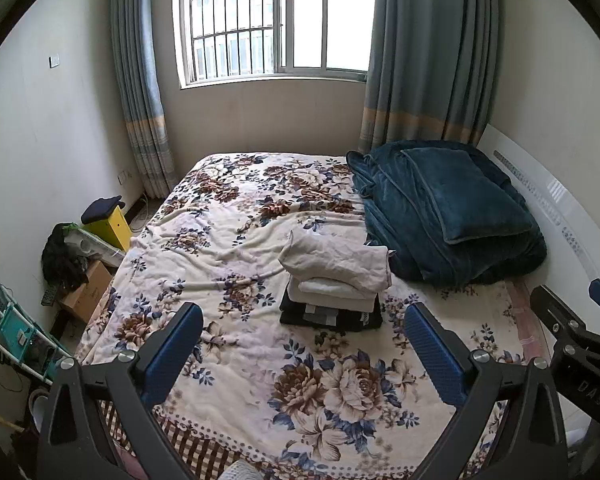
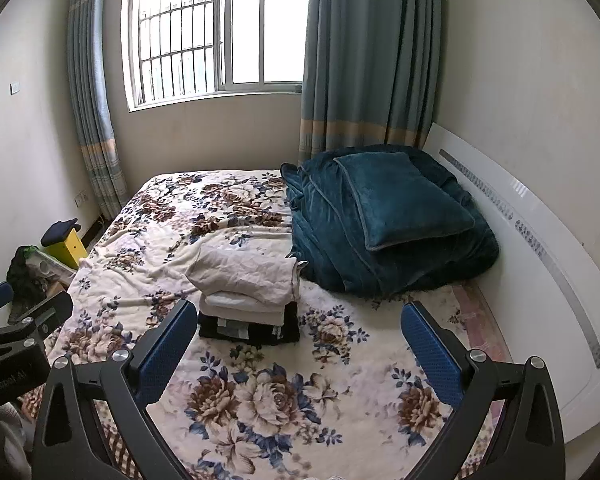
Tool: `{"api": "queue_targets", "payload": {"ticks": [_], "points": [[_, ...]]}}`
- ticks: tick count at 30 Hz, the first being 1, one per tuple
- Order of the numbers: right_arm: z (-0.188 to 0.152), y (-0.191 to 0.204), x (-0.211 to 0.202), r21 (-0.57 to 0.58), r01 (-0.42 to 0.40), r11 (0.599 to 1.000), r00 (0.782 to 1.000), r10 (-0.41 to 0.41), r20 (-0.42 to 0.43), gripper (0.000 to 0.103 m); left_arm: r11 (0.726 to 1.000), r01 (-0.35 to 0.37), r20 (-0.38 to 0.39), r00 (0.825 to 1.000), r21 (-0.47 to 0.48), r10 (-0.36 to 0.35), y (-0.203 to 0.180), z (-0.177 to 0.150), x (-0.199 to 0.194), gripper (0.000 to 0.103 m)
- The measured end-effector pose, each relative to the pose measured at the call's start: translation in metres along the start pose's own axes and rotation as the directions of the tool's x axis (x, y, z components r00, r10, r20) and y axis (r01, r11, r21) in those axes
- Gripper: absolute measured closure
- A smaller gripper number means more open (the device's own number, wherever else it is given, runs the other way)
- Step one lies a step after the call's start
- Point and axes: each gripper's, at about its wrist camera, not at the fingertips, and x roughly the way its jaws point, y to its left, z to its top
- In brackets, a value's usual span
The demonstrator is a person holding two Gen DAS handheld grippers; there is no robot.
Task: Fold small clothes
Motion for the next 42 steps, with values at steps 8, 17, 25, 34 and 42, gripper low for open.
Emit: {"api": "queue_targets", "payload": {"ticks": [8,17,25,34,42], "points": [[-0.003,-0.002,-0.003,0.009,-0.003,1.0,1.0,0.003,0.003,0.0,1.0,-0.008,0.002,1.0,0.003,0.008,-0.001,0.0,-0.001,0.0],[-0.004,-0.003,-0.004,0.01,-0.006,1.0,1.0,0.006,0.001,0.0,1.0,-0.011,0.0,1.0,0.002,0.011,-0.002,-0.004,-0.004,0.0],[-0.004,-0.004,-0.006,0.012,-0.008,1.0,1.0,0.008,0.0,0.0,1.0,-0.009,0.007,1.0,0.008,0.009,-0.004,-0.003,-0.007,0.0],[-0.003,-0.005,-0.008,0.009,-0.015,1.0,1.0,0.015,0.003,0.0,1.0,-0.015,0.013,1.0,0.009,0.015,-0.008,-0.004,-0.011,0.0],[-0.004,-0.005,-0.009,0.01,-0.015,1.0,1.0,0.015,0.002,0.0,1.0,-0.018,0.007,1.0,0.006,0.018,-0.008,-0.005,-0.013,0.0]]}}
